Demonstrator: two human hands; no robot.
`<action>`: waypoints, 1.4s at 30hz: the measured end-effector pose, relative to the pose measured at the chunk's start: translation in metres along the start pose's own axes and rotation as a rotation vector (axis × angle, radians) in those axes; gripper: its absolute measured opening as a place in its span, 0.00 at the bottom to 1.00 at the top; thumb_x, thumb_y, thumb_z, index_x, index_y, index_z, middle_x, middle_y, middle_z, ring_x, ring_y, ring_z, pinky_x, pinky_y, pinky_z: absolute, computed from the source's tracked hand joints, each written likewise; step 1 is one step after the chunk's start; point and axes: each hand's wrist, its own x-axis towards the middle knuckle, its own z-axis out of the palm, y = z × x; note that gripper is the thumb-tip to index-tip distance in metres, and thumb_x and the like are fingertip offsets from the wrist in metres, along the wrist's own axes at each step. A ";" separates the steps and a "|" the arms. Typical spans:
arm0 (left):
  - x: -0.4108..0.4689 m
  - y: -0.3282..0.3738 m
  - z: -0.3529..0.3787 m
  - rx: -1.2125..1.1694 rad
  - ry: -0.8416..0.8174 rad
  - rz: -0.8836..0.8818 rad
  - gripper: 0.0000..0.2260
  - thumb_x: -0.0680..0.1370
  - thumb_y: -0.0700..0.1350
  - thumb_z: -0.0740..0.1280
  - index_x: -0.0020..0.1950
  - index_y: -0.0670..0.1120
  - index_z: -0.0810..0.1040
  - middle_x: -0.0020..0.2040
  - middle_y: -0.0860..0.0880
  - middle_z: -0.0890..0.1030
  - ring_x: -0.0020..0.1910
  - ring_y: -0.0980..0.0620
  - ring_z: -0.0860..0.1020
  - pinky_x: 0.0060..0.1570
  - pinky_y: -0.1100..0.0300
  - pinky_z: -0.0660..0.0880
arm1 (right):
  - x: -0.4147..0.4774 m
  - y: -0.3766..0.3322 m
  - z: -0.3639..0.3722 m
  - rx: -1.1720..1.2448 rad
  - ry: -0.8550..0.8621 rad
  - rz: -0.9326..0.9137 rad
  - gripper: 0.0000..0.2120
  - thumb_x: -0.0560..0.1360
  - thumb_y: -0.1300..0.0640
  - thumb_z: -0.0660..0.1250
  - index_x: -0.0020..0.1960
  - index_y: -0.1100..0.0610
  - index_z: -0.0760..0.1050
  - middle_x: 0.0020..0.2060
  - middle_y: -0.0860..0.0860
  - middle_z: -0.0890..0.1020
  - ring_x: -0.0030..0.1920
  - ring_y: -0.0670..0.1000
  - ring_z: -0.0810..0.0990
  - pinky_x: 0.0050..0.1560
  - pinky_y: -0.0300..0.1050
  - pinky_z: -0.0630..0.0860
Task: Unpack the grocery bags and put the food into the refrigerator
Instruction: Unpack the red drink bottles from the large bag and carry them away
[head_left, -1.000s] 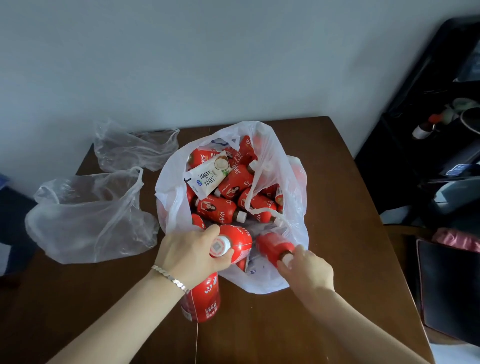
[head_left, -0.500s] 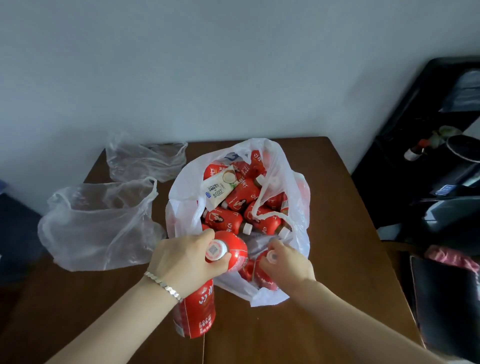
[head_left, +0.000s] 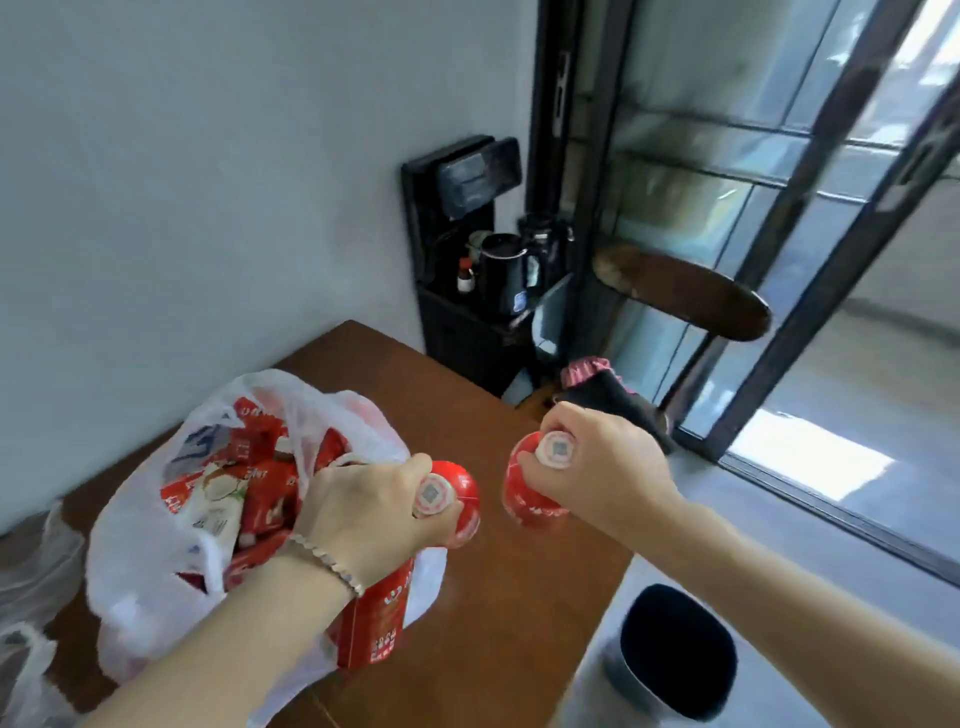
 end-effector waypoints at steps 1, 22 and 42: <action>0.014 0.025 -0.005 0.004 0.059 0.099 0.27 0.68 0.70 0.40 0.48 0.54 0.69 0.36 0.55 0.76 0.37 0.55 0.74 0.29 0.65 0.60 | -0.016 0.017 -0.020 -0.031 0.051 0.056 0.11 0.71 0.41 0.66 0.44 0.48 0.74 0.36 0.42 0.77 0.39 0.45 0.76 0.37 0.36 0.72; -0.022 0.677 -0.089 -0.202 0.147 1.217 0.21 0.75 0.66 0.56 0.55 0.52 0.74 0.51 0.53 0.81 0.48 0.53 0.79 0.40 0.65 0.65 | -0.477 0.356 -0.305 -0.317 0.712 0.939 0.20 0.66 0.38 0.56 0.44 0.52 0.74 0.41 0.48 0.80 0.46 0.52 0.78 0.39 0.42 0.65; -0.111 1.256 -0.188 -0.452 0.136 1.853 0.18 0.74 0.65 0.56 0.43 0.51 0.71 0.45 0.52 0.81 0.46 0.51 0.78 0.45 0.61 0.70 | -0.785 0.618 -0.553 -0.429 1.013 1.624 0.13 0.74 0.43 0.64 0.36 0.48 0.65 0.33 0.43 0.72 0.40 0.48 0.73 0.32 0.35 0.60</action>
